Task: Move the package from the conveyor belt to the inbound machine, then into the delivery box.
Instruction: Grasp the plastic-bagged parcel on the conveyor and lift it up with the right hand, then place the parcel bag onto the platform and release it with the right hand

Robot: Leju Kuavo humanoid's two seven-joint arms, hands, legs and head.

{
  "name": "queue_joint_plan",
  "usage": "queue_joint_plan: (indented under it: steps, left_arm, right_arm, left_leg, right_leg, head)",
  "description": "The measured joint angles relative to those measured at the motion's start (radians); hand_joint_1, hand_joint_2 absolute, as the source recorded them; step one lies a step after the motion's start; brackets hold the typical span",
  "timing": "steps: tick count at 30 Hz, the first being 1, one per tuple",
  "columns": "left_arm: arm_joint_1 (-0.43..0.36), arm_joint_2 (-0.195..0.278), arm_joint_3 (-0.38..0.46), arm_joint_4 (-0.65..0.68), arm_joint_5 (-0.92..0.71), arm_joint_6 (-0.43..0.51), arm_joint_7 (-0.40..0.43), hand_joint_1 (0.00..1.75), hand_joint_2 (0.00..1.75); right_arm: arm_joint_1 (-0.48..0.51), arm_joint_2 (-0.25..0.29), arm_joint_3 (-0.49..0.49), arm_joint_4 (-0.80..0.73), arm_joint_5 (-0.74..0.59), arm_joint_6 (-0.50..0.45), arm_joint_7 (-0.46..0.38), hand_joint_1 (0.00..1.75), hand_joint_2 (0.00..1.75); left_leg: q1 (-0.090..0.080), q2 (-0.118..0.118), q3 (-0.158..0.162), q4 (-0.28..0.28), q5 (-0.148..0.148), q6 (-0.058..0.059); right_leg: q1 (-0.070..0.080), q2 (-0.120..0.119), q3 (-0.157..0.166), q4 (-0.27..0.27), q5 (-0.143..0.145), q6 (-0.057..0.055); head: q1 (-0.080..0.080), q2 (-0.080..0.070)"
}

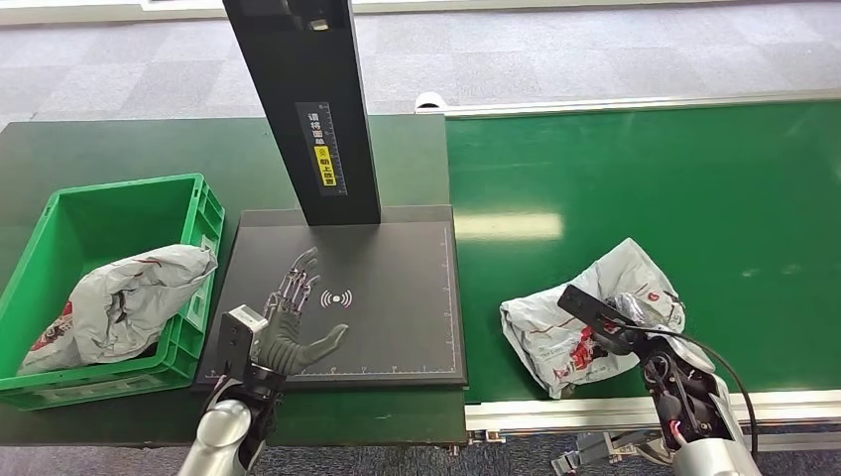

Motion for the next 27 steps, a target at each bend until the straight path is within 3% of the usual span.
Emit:
queue_joint_plan:
  steps: [9, 14, 21, 27]
  left_arm:
    - [0.051, 0.004, 0.003, -0.056, 0.002, -0.003, -0.003, 0.0, 1.75]
    - [0.061, 0.004, 0.008, -0.072, 0.002, -0.008, -0.005, 0.0, 1.75]
    - [0.062, 0.004, 0.013, -0.084, -0.001, -0.003, -0.031, 0.0, 1.75]
    - [0.062, 0.004, 0.014, -0.099, -0.015, 0.017, -0.061, 0.0, 1.75]
  right_arm:
    - [0.03, 0.004, 0.081, -0.079, 0.059, -0.198, -0.172, 1.75, 1.75]
    - [0.037, 0.008, 0.103, -0.141, 0.109, -0.299, -0.202, 1.75, 1.75]
    - [0.081, 0.023, 0.087, -0.304, 0.169, -0.513, -0.246, 1.75, 1.75]
    - [0.128, 0.041, 0.058, -0.44, 0.172, -0.57, -0.279, 1.75, 1.75]
  left_leg:
    - [0.0, 0.0, -0.001, 0.0, 0.0, 0.0]
    - [0.0, 0.0, -0.001, 0.0, 0.0, 0.0]
    - [0.0, 0.0, -0.001, 0.0, 0.0, 0.0]
    - [0.0, 0.0, -0.001, 0.0, 0.0, 0.0]
  right_leg:
    - [0.0, 0.0, -0.001, 0.0, 0.0, 0.0]
    - [0.0, 0.0, -0.001, 0.0, 0.0, 0.0]
    - [0.0, 0.0, -0.001, 0.0, 0.0, 0.0]
    - [0.0, 0.0, -0.001, 0.0, 0.0, 0.0]
  head:
    - [0.0, 0.0]
    - [0.0, 0.0]
    - [0.0, 0.0]
    - [0.0, 0.0]
